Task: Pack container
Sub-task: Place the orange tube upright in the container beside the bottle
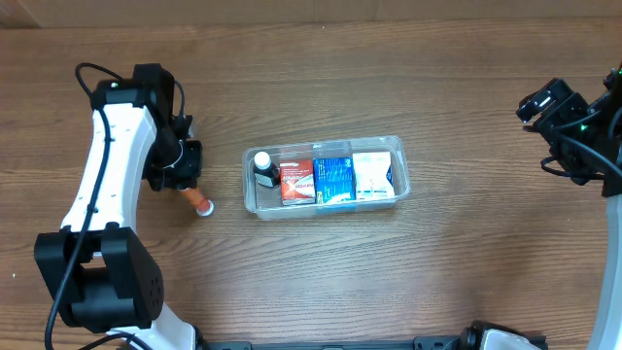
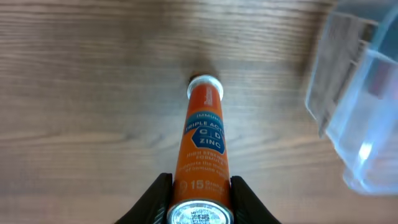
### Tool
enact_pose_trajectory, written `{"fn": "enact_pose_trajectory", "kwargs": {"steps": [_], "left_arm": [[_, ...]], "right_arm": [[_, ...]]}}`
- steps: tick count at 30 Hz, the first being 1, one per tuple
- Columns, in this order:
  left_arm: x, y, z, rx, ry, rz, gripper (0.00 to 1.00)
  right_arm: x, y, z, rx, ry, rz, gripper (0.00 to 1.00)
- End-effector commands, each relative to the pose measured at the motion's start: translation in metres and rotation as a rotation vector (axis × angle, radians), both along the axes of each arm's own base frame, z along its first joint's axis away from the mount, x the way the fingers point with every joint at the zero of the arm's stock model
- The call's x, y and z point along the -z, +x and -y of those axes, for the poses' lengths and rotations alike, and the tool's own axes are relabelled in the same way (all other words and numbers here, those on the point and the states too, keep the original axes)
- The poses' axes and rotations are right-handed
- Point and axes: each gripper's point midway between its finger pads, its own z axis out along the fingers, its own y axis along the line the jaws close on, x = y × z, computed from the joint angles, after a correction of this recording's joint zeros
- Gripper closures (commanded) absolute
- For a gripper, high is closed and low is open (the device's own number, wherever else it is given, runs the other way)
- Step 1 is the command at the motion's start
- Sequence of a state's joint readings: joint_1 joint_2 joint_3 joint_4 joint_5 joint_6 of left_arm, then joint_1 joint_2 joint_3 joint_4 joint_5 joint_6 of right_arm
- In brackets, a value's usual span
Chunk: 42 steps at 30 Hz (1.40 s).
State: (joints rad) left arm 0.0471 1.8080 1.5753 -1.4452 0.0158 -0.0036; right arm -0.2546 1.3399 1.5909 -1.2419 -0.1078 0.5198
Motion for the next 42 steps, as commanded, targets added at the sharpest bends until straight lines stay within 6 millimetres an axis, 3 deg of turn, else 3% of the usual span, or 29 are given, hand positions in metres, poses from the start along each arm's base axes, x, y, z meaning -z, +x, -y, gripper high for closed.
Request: {"fn": "enact_pose_trajectory", "kwargs": {"steps": [1, 2, 4, 8, 11, 15, 19, 23, 32, 35, 39, 42], "left_arm": [[-0.058, 0.024, 0.013, 0.008, -0.061, 0.131, 0.89], [-0.087, 0.03, 0.023, 0.022, -0.101, 0.202, 0.9], [-0.122, 0.034, 0.039, 0.048, -0.143, 0.293, 0.9], [-0.173, 0.024, 0.075, 0.123, -0.202, 0.419, 0.88], [-0.185, 0.01, 0.103, 0.194, -0.225, 0.439, 0.86], [-0.183, 0.0, 0.132, 0.258, -0.243, 0.418, 0.84], [-0.166, -0.013, 0.152, 0.313, -0.212, 0.359, 0.85], [-0.14, -0.017, 0.141, 0.314, -0.063, 0.303, 0.84], [-0.057, -0.01, 0.145, 0.319, -0.037, 0.206, 0.84], [-0.031, -0.007, 0.136, 0.32, 0.021, 0.201, 0.84], [-0.004, -0.002, 0.13, 0.316, 0.062, 0.212, 0.83], [0.004, 0.001, 0.132, 0.314, 0.057, 0.227, 0.83]], "right_arm": [[-0.006, 0.0, 0.0, -0.003, -0.005, 0.019, 0.0], [-0.006, 0.0, 0.0, -0.003, -0.005, 0.019, 0.0], [-0.006, 0.0, 0.0, -0.003, -0.005, 0.019, 0.0], [-0.006, 0.0, 0.0, -0.003, -0.005, 0.019, 0.0], [-0.006, 0.0, 0.0, -0.003, -0.005, 0.019, 0.0], [-0.006, 0.0, 0.0, -0.003, -0.005, 0.019, 0.0], [-0.006, 0.0, 0.0, -0.003, -0.005, 0.019, 0.0], [-0.006, 0.0, 0.0, -0.003, -0.005, 0.019, 0.0], [-0.006, 0.0, 0.0, -0.003, -0.005, 0.019, 0.0], [-0.006, 0.0, 0.0, -0.003, -0.005, 0.019, 0.0], [-0.006, 0.0, 0.0, -0.003, -0.005, 0.019, 0.0], [-0.006, 0.0, 0.0, -0.003, -0.005, 0.019, 0.0]]}}
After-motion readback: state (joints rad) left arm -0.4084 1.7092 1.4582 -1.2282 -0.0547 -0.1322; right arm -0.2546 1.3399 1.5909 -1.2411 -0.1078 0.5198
